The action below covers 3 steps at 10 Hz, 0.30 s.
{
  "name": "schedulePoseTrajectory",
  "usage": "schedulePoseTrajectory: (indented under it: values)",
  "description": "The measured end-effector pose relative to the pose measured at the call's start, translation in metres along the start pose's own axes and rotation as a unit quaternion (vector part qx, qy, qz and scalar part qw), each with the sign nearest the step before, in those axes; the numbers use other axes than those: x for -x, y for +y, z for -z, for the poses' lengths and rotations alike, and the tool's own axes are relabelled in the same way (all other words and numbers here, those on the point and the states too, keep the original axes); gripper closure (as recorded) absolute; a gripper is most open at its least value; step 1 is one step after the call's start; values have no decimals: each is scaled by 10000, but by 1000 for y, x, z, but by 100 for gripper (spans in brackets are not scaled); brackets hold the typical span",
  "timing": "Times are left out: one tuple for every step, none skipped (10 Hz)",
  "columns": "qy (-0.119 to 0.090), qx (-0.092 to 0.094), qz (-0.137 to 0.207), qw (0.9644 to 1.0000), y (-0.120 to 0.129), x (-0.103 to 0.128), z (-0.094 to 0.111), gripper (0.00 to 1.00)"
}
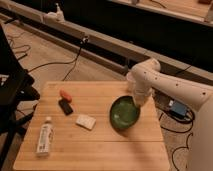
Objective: Drag the ceramic bowl in a circle
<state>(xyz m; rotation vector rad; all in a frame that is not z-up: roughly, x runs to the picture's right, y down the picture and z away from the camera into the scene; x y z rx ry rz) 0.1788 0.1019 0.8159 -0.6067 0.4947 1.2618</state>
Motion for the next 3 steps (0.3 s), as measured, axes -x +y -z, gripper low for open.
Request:
schedulePoseTrajectory:
  values:
    - [49,194,178,9996,21,-7,-1,100]
    - [118,397,319,9986,39,-20,-2,100]
    - [244,534,385,9975,47,-38,-4,100]
